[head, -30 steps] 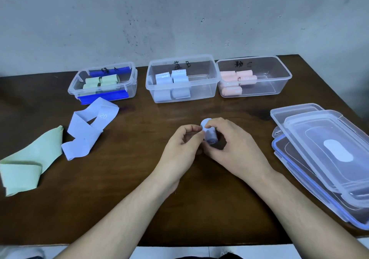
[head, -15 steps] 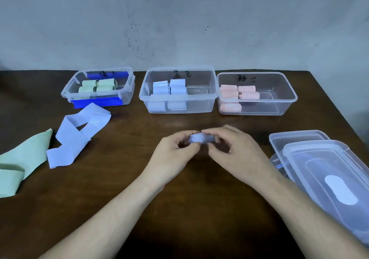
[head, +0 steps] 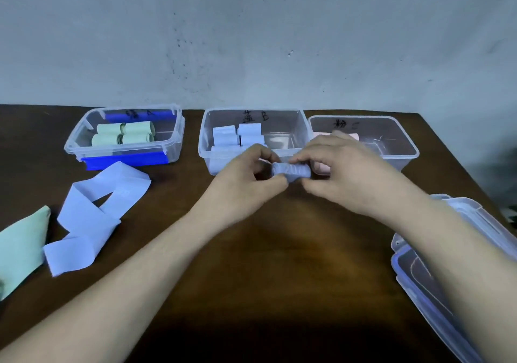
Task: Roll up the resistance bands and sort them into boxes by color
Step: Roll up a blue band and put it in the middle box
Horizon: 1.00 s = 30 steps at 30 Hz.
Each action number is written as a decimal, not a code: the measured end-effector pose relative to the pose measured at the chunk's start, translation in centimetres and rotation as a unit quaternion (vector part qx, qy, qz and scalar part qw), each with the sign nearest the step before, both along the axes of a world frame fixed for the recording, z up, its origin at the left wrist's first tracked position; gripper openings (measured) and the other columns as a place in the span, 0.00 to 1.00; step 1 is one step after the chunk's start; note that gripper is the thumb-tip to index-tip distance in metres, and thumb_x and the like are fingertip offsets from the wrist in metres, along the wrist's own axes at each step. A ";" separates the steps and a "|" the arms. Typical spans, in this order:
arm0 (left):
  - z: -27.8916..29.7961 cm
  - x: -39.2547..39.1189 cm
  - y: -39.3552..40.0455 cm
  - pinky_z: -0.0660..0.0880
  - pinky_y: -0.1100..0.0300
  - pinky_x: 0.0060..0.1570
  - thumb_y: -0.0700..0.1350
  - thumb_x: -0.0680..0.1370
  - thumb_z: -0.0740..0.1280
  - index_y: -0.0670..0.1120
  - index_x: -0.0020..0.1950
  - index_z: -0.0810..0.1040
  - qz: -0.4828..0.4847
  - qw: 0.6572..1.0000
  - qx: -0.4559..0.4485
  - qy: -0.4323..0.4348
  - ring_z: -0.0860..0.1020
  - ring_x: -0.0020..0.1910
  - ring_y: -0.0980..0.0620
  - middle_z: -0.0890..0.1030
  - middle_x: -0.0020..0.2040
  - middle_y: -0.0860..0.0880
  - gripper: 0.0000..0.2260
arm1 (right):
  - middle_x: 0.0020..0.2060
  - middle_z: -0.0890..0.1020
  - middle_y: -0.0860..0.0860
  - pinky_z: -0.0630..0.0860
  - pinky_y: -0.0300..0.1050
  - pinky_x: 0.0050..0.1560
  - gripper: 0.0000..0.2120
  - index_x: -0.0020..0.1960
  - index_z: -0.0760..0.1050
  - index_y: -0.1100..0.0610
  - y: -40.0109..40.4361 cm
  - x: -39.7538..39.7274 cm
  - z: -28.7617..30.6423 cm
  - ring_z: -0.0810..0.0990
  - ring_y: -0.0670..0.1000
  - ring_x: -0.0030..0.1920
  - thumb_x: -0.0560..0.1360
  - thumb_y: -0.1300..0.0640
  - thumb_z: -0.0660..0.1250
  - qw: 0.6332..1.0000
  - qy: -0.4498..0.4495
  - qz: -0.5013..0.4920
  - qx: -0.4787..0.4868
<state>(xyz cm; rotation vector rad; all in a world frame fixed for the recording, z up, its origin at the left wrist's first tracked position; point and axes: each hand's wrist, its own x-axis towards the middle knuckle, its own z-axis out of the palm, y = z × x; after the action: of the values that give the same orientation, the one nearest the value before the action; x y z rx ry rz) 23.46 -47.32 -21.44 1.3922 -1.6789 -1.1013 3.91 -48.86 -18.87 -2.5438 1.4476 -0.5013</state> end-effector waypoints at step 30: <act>-3.7 4.5 -19.2 0.74 0.50 0.52 0.46 0.79 0.65 0.46 0.66 0.75 -0.150 0.840 -0.150 -0.499 0.74 0.57 0.44 0.73 0.60 0.47 0.16 | 0.52 0.82 0.50 0.67 0.45 0.46 0.14 0.58 0.77 0.50 -19.2 5.4 -4.2 0.75 0.54 0.57 0.73 0.50 0.66 0.948 0.313 -0.041 -0.030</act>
<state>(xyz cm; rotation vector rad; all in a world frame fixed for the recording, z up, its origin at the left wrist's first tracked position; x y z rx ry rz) 27.92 -66.48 -25.17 1.6322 -2.7235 -0.1376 9.28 -68.10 -23.09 -2.8424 1.7423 0.3035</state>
